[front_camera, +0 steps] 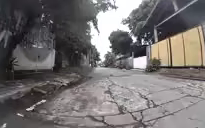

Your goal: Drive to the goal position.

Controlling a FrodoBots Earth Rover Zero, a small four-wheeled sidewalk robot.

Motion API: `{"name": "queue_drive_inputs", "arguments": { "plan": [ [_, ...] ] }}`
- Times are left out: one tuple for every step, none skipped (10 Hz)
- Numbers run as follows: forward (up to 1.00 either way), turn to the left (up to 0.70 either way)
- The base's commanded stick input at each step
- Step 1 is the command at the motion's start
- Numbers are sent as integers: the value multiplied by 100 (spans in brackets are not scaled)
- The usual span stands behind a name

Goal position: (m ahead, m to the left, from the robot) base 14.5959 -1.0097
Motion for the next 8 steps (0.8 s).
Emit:
{"name": "queue_drive_inputs", "arguments": {
  "plan": [
    [70,0],
    [70,0],
    [70,0],
    [70,0],
    [70,0],
    [70,0],
    [70,0],
    [70,0]
  ]
}}
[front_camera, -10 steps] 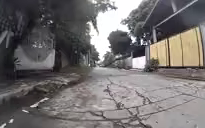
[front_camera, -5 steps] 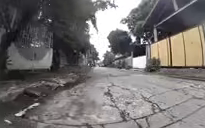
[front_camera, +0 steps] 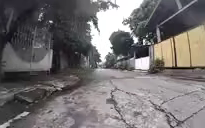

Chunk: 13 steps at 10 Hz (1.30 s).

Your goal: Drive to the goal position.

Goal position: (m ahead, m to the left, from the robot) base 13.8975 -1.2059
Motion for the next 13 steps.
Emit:
{"name": "queue_drive_inputs", "arguments": {
  "plan": [
    [70,0],
    [70,0],
    [70,0],
    [70,0],
    [70,0],
    [70,0],
    [70,0],
    [70,0],
    [70,0],
    [70,0],
    [70,0],
    [70,0],
    [70,-12]
  ]
}}
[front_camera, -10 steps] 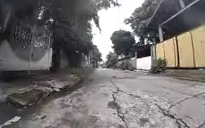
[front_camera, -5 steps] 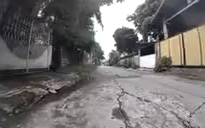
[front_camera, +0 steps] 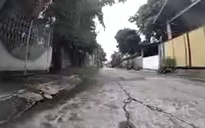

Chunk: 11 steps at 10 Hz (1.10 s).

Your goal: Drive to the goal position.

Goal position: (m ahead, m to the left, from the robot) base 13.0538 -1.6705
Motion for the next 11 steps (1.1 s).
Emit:
{"name": "queue_drive_inputs", "arguments": {
  "plan": [
    [70,-26],
    [70,-35],
    [70,-28],
    [70,0],
    [70,0],
    [70,0],
    [70,0],
    [70,0],
    [70,0],
    [70,0],
    [70,-11]
  ]
}}
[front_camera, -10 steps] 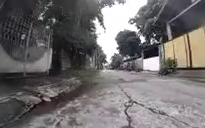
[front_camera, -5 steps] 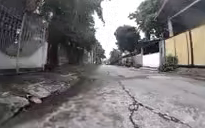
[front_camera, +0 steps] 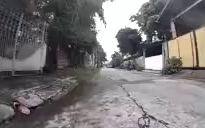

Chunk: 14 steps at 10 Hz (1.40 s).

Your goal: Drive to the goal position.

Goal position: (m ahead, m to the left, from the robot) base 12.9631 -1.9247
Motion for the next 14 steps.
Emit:
{"name": "queue_drive_inputs", "arguments": {
  "plan": [
    [70,-27],
    [70,-35],
    [70,-35],
    [70,-35],
    [70,-35],
    [70,-35],
    [70,0],
    [70,0],
    [70,0],
    [70,0],
    [70,0],
    [70,0],
    [70,0],
    [70,-2]
  ]
}}
